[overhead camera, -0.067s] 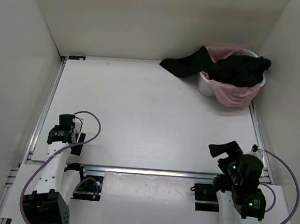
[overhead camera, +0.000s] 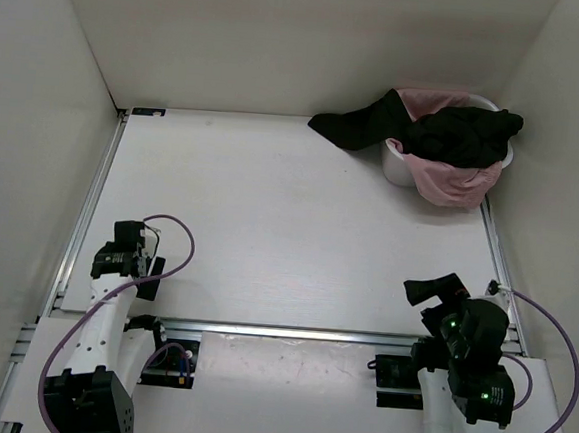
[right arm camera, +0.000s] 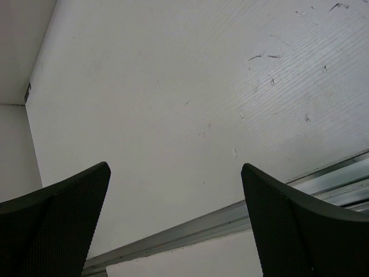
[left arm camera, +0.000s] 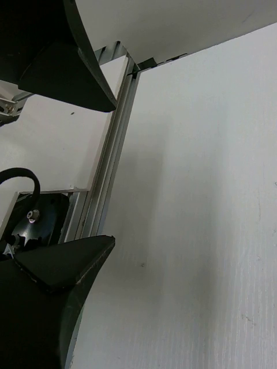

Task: Fold and stack the trousers
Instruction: Grab the trousers from the pile

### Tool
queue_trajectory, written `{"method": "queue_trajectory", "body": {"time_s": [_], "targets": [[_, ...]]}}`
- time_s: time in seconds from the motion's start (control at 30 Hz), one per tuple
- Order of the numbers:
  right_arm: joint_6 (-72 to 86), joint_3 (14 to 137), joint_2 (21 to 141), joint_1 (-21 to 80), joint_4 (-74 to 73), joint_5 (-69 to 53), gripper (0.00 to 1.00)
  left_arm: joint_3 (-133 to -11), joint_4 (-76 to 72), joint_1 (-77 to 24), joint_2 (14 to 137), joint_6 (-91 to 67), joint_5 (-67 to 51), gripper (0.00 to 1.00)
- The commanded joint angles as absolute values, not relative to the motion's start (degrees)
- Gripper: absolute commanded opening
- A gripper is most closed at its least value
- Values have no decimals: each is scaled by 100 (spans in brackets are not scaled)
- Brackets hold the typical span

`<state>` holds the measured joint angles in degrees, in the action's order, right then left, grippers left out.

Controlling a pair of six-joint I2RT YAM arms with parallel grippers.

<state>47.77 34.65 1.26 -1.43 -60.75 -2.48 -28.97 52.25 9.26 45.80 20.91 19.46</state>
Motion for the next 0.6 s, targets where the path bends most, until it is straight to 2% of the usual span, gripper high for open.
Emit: {"method": "queue_trajectory", "body": {"time_s": [0.0,0.13,0.27,0.33,0.37,0.4,0.47,0.5,0.57], "targets": [[4562,3726,307,-149,-7137,97,99,-2927,5150,958,4518,2021,1916,100],[4114,4156,946,-149,-6769,97,99,-3128,5089,958,4578,2074,1986,100],[3605,4823,2019,-149,-5698,97,99,-4170,4948,958,4851,2336,2153,100],[3411,5367,3204,-149,-5171,508,99,-4647,4948,958,5176,2478,2153,100],[3158,6153,4191,-149,-5098,1075,99,-5111,4948,958,5473,2600,2092,100],[3042,6622,4732,-149,-5098,1081,99,-5333,4948,958,5641,2671,2022,100],[2866,7737,5857,-149,-5395,2054,99,-5763,4948,958,6001,2733,2021,100],[2613,8900,6941,-149,-5510,2309,99,-5983,5000,958,6186,2733,2021,100],[2409,9953,8332,-149,-5651,2757,99,-6581,5062,958,6687,2733,2083,100]]}}
